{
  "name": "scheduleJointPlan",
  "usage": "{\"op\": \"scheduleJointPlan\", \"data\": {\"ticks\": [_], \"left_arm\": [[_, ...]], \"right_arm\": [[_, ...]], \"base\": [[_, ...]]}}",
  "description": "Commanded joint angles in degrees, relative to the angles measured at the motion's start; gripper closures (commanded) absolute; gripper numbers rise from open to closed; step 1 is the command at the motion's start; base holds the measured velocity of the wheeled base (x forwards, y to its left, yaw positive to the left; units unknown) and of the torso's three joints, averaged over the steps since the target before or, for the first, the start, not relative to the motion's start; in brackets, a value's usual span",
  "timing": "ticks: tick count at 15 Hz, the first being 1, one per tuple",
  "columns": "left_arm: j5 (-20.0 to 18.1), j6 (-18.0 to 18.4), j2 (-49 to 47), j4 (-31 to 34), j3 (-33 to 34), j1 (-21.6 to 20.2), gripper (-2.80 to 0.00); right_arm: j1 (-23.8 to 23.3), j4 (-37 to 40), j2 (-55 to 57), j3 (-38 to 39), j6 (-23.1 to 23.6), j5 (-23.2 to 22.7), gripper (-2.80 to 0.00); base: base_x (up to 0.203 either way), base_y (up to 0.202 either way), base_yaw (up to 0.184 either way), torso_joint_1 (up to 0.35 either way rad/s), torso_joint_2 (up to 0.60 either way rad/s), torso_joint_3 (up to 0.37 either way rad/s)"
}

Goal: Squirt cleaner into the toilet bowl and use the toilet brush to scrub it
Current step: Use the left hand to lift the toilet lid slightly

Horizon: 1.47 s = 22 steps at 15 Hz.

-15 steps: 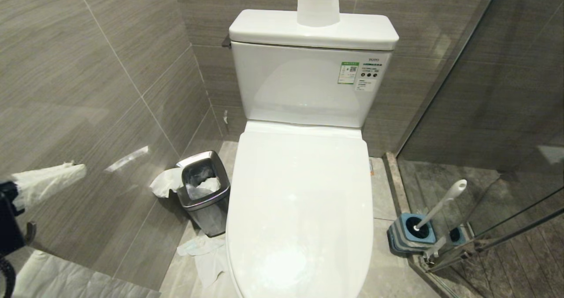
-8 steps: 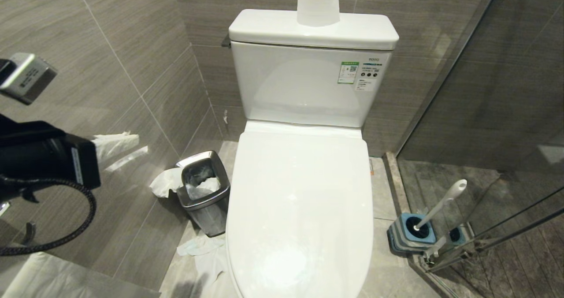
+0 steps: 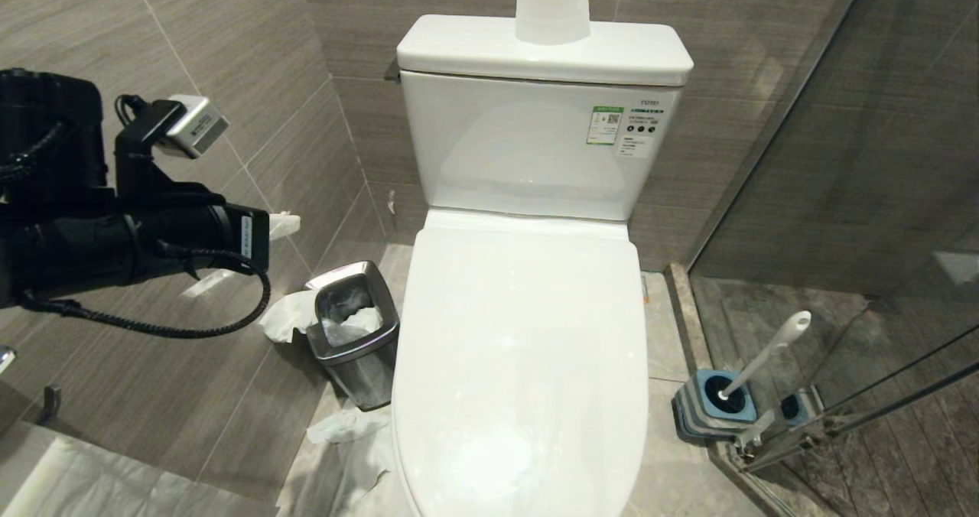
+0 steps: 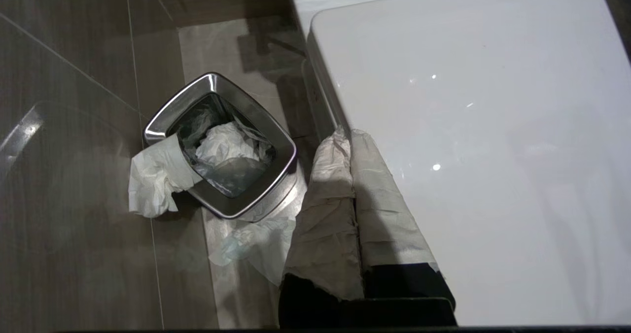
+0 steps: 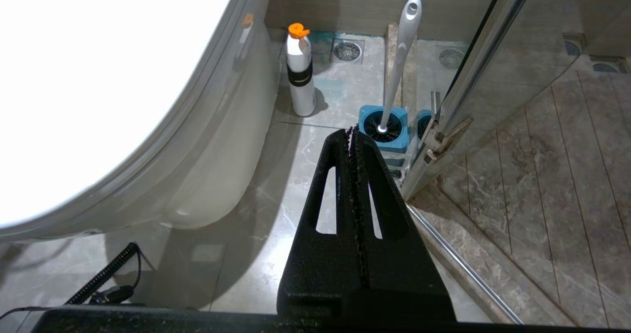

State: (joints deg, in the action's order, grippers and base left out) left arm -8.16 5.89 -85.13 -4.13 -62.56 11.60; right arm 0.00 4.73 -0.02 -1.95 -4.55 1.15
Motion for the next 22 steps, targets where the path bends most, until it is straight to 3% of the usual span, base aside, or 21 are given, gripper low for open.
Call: {"op": "scheduleJointPlan", "data": {"ticks": [1, 5, 9, 16, 20, 22], "left_arm": [[1.3, 0.1, -6.6, -2.1, -2.3, -0.2, 0.00], [1.4, 0.2, -14.6, -4.1, -5.2, -2.3, 0.00], [-1.0, 0.2, -22.0, -6.3, -9.6, -5.2, 0.00], [-10.4, -0.7, -27.6, -6.6, -12.8, -6.7, 0.00], [-15.6, -5.9, -26.9, -6.0, -11.3, -7.7, 0.00], [-19.6, -6.2, -27.4, -6.1, -9.7, -10.1, 0.00]], "right_arm": [[0.0, 0.0, 0.0, 0.0, 0.0, 0.0, 0.00], [0.0, 0.0, 0.0, 0.0, 0.0, 0.0, 0.00], [0.0, 0.0, 0.0, -0.1, -0.1, 0.0, 0.00], [0.0, 0.0, 0.0, 0.0, 0.0, 0.0, 0.00], [0.0, 0.0, 0.0, 0.0, 0.0, 0.0, 0.00], [0.0, 0.0, 0.0, 0.0, 0.0, 0.0, 0.00]], "base": [[0.000, 0.000, 0.000, 0.000, 0.00, 0.000], [0.000, 0.000, 0.000, 0.000, 0.00, 0.000], [0.000, 0.000, 0.000, 0.000, 0.00, 0.000], [0.000, 0.000, 0.000, 0.000, 0.00, 0.000], [0.000, 0.000, 0.000, 0.000, 0.00, 0.000], [0.000, 0.000, 0.000, 0.000, 0.00, 0.000]]}}
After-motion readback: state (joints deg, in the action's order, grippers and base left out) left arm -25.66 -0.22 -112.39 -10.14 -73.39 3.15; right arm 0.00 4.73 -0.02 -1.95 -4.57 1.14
